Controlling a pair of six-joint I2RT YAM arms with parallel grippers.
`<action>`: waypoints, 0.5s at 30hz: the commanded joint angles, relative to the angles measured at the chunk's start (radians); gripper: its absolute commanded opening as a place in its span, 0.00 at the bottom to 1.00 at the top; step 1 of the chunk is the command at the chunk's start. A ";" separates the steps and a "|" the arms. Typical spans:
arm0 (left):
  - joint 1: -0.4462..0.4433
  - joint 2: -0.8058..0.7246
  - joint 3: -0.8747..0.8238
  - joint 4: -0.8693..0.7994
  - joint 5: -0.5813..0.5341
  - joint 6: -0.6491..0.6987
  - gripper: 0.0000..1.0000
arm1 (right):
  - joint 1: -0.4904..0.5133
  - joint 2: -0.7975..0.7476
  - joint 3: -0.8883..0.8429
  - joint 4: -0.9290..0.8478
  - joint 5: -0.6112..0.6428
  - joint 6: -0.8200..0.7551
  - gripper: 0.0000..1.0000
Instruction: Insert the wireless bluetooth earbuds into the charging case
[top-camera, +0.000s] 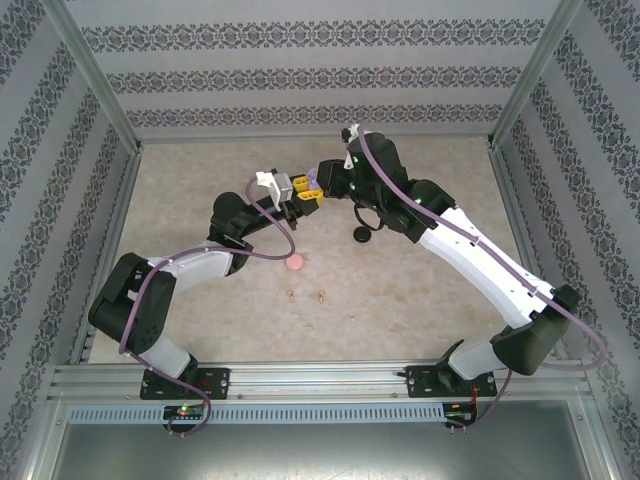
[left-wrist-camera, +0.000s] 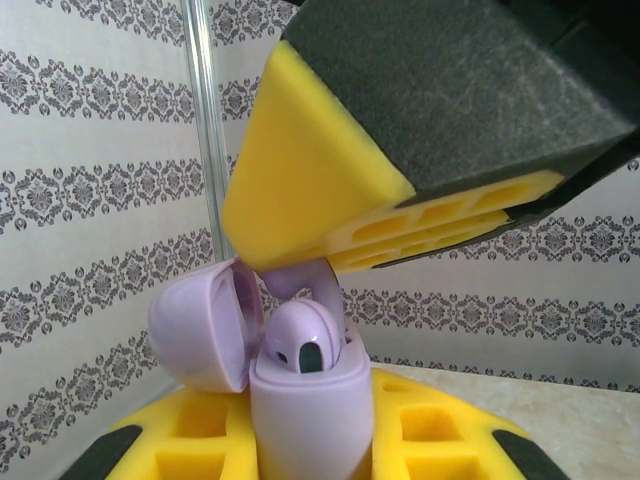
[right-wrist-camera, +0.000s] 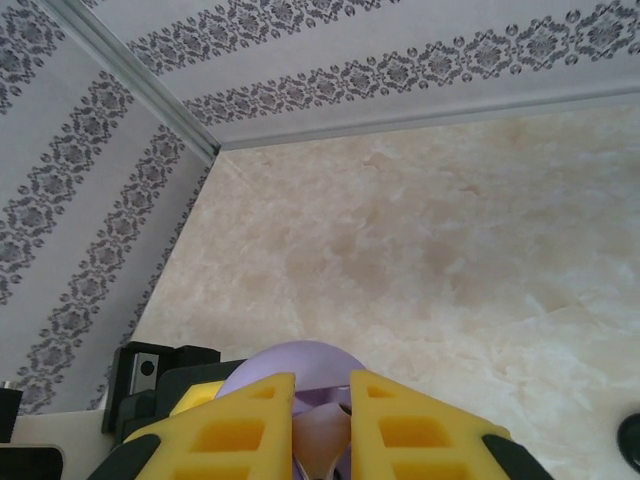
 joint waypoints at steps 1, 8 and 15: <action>-0.013 -0.004 0.036 0.070 -0.005 -0.011 0.00 | 0.029 0.012 -0.006 -0.053 0.033 -0.039 0.17; -0.013 -0.004 0.031 0.067 -0.008 -0.011 0.00 | 0.037 0.031 0.011 -0.060 0.039 -0.036 0.20; -0.014 0.002 0.027 0.068 -0.008 -0.013 0.00 | 0.026 0.022 0.050 -0.063 0.048 -0.018 0.45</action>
